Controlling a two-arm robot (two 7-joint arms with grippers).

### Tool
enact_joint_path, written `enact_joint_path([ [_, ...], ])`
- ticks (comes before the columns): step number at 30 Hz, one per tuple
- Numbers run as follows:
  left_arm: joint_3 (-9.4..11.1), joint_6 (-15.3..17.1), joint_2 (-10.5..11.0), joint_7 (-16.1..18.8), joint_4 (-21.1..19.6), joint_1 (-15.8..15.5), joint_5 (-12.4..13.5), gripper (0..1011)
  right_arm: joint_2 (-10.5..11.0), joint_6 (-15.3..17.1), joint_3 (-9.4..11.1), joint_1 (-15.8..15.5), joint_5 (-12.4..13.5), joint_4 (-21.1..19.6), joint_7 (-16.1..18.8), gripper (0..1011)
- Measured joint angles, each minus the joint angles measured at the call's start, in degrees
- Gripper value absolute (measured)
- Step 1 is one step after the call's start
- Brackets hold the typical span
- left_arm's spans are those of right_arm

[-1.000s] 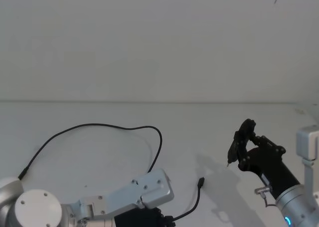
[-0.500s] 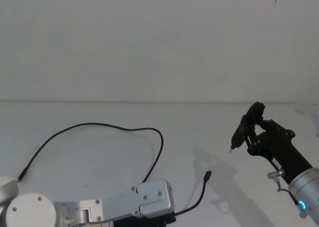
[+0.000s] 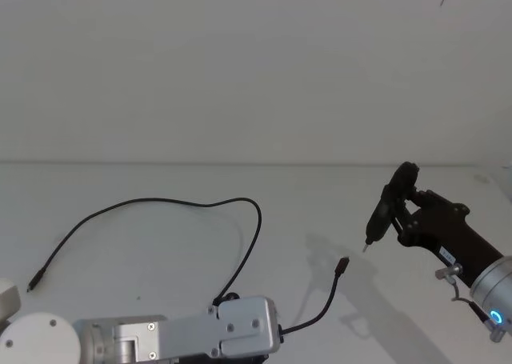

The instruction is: Pick up the data cable with the one hand.

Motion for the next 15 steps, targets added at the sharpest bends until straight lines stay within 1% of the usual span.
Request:
enact_joint_path([
  [4, 0.00, -0.76, 0.33, 0.16, -0.41, -0.05, 0.69, 55, 0.72, 1.87, 0.00, 0.65, 1.40, 0.25, 1.15, 279],
  [8, 0.00, -1.21, 0.51, 0.24, -0.65, -0.06, 1.09, 55, 1.19, 2.79, 0.00, 1.04, 2.33, 0.32, 1.95, 279],
  [15, -0.02, -1.79, 0.75, 0.34, -1.00, -0.10, 1.61, 55, 1.87, 3.45, 0.07, 1.40, 3.43, -0.07, 2.93, 279],
])
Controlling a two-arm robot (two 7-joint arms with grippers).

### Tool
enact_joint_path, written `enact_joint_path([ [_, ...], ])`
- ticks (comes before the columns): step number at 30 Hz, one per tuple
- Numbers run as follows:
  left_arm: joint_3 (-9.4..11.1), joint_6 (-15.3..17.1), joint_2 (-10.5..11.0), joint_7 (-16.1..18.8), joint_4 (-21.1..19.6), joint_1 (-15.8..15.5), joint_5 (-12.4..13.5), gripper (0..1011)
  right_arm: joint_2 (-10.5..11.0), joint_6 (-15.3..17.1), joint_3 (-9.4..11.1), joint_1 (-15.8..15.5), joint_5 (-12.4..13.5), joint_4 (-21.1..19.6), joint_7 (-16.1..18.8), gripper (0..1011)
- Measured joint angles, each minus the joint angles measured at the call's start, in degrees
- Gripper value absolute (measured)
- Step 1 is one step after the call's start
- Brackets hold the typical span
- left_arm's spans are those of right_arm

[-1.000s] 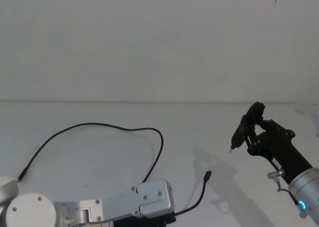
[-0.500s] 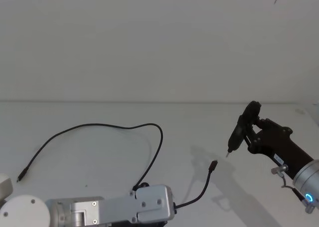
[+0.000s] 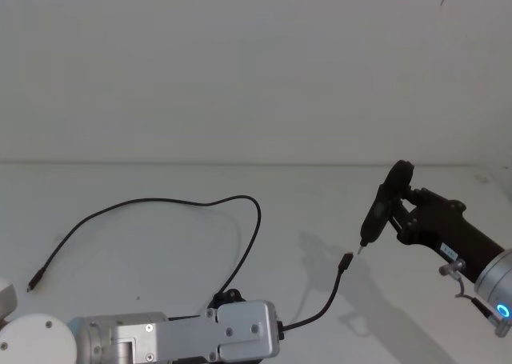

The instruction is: Pick up the data cable with the one hand.

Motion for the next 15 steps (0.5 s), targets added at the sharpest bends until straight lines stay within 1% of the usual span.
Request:
enact_joint_path([
  [15, -0.01, -0.46, 0.19, 0.09, -0.24, -0.05, 0.42, 55, 2.75, 1.47, 0.37, 0.04, 2.05, -3.09, 2.21, 279],
])
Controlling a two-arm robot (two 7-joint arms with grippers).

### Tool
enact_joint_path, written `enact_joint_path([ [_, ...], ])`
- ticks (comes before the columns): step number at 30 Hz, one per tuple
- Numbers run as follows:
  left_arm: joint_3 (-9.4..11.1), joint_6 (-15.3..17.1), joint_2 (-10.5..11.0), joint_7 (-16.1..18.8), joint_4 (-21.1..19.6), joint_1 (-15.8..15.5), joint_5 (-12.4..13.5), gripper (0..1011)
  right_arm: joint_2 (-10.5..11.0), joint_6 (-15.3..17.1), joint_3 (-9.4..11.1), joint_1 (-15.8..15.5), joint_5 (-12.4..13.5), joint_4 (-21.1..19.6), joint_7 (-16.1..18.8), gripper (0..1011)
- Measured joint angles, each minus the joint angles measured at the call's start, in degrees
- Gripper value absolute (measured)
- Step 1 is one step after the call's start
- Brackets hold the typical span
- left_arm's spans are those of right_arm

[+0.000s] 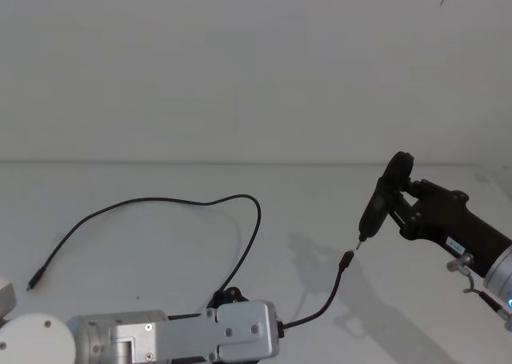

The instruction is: Pick up the data cable with the one hand.

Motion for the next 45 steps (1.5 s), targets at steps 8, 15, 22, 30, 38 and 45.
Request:
enact_joint_path([
  [8, 0.00, -0.10, 0.04, 0.03, -0.04, 0.00, 0.08, 55, 1.15, 0.38, -0.45, 0.35, 0.34, -0.29, 0.75, 279],
  [15, 0.00, -0.15, 0.08, 0.03, -0.08, 0.01, 0.14, 55, 1.61, -0.27, -0.90, 0.83, 0.29, 0.27, 0.94, 279],
  [22, 0.00, -0.18, 0.08, 0.02, -0.09, 0.01, 0.17, 55, 1.73, -1.41, -1.16, 1.22, 0.13, 0.88, 0.89, 279],
  [30, 0.00, -0.19, 0.08, 0.02, -0.09, 0.01, 0.17, 55, 1.91, -2.01, -1.49, 1.62, 0.15, 1.40, 0.54, 279],
  [38, 0.00, -0.19, 0.08, 0.02, -0.09, 0.01, 0.17, 55, 2.19, -1.72, -1.82, 2.00, 0.64, 1.76, 0.31, 279],
  [45, 0.00, -0.19, 0.08, 0.02, -0.09, 0.01, 0.17, 55, 2.44, -1.18, -2.21, 2.34, 1.23, 2.17, 0.19, 279],
])
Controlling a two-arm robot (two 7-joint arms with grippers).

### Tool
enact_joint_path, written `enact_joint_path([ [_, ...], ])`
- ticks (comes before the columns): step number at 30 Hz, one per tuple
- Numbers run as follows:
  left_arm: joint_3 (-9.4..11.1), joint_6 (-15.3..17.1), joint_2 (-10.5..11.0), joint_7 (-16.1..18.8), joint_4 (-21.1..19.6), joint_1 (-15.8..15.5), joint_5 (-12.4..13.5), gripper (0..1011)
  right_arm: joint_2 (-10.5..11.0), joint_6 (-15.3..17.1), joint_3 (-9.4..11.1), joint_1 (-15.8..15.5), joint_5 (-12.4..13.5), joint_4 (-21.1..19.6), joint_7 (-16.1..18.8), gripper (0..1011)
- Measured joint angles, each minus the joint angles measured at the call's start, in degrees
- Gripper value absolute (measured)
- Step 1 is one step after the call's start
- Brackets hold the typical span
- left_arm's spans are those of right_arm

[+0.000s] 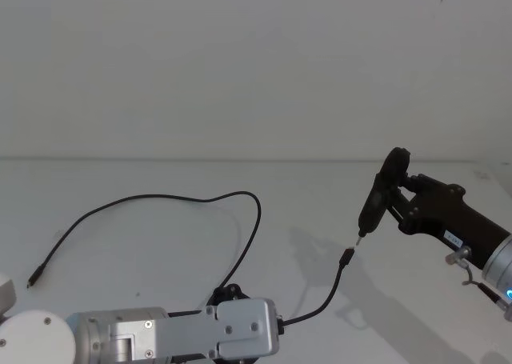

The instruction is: Pick up the data cable with the one hand.

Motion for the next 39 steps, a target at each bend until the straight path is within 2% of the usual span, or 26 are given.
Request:
enact_joint_path([
  [39, 0.00, 0.01, 0.00, 0.00, 0.00, 0.00, 0.00, 55, 1.29, 0.48, -0.63, 0.17, 3.38, -0.26, 0.10, 279],
])
